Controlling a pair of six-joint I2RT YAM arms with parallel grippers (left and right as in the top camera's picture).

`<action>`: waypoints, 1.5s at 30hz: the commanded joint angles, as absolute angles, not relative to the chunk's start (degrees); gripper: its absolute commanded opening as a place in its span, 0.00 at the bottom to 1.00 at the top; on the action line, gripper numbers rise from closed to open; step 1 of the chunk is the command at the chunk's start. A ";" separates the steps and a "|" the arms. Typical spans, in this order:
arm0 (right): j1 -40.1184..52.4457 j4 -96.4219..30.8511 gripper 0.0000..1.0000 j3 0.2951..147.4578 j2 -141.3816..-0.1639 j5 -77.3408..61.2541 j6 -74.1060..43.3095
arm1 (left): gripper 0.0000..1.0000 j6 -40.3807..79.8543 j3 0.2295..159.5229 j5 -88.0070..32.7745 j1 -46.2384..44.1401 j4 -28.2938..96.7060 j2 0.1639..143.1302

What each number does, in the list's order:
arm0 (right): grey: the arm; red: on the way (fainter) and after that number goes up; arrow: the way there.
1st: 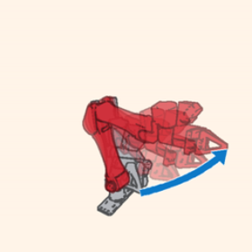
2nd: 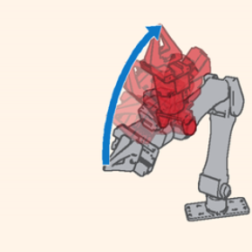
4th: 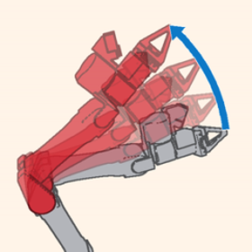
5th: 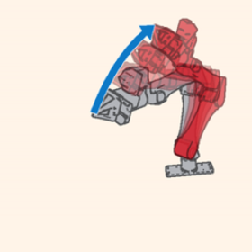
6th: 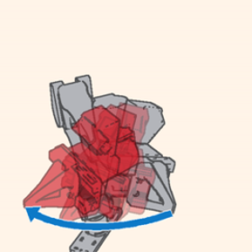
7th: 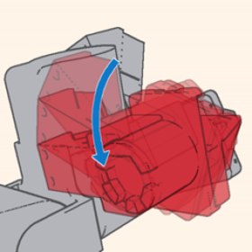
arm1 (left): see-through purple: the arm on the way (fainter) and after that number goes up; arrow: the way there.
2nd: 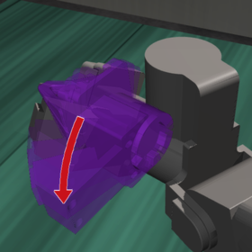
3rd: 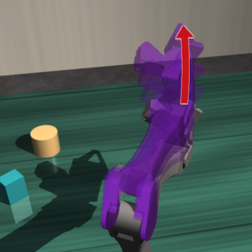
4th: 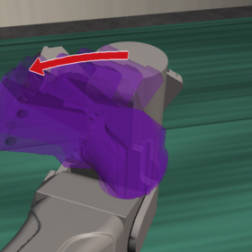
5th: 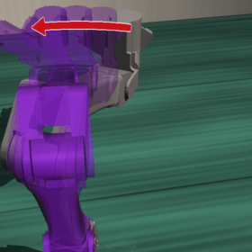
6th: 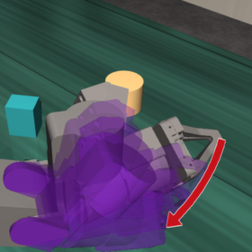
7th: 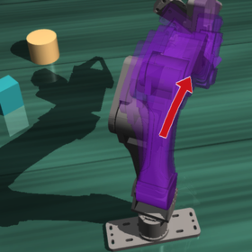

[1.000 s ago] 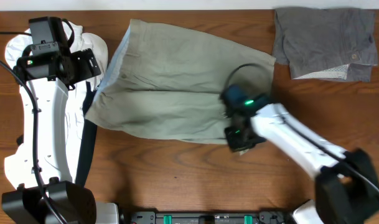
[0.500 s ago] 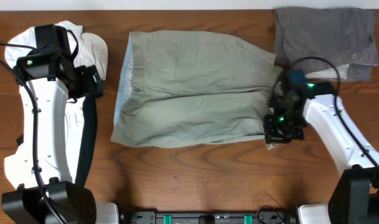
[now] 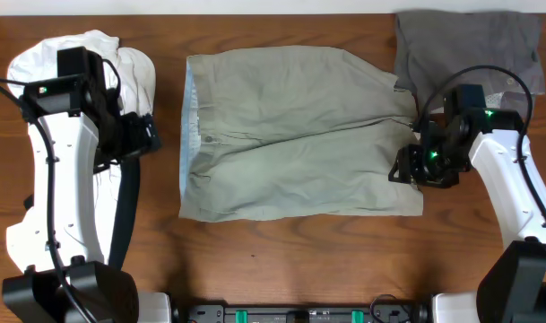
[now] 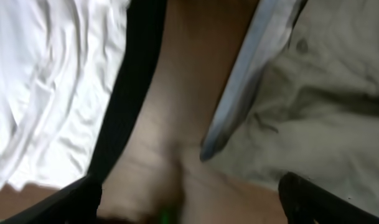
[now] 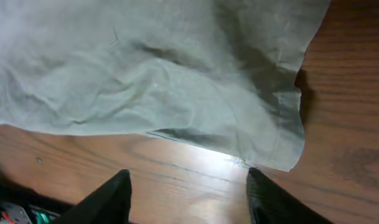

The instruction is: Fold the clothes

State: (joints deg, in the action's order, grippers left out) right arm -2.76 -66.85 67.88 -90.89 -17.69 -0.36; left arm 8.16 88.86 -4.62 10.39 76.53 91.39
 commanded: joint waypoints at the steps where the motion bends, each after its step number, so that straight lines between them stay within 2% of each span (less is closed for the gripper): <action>1: -2.17 -67.33 0.59 68.97 -90.11 -18.70 0.89 | 0.92 8.64 89.47 -6.59 10.41 78.94 90.26; 10: -2.17 -67.48 0.61 68.97 -90.11 -18.22 -0.43 | 0.92 13.52 81.17 -11.11 6.37 78.52 87.94; 17: -2.15 -66.02 0.61 68.95 -90.11 -16.75 -3.55 | 0.92 27.40 64.86 -9.17 5.37 64.38 82.65; 25: 3.73 -65.52 0.59 68.95 -90.11 0.47 -28.05 | 0.91 40.82 50.46 -9.17 5.37 51.75 81.91; 29: 8.23 -63.92 0.58 68.88 -90.11 4.23 -35.00 | 0.88 45.67 46.54 -7.86 5.37 47.27 81.91; 35: 11.18 -61.49 0.59 68.88 -90.11 4.47 -36.23 | 0.81 49.08 42.28 -7.01 5.13 40.45 81.95; 45: 11.22 -61.52 0.59 68.77 -90.11 4.27 -36.84 | 0.79 50.74 41.52 -6.74 0.45 35.27 81.97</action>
State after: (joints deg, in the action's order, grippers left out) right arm 10.85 -61.60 67.92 -90.89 3.29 -35.38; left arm 48.75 41.80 -8.14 1.96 35.48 82.50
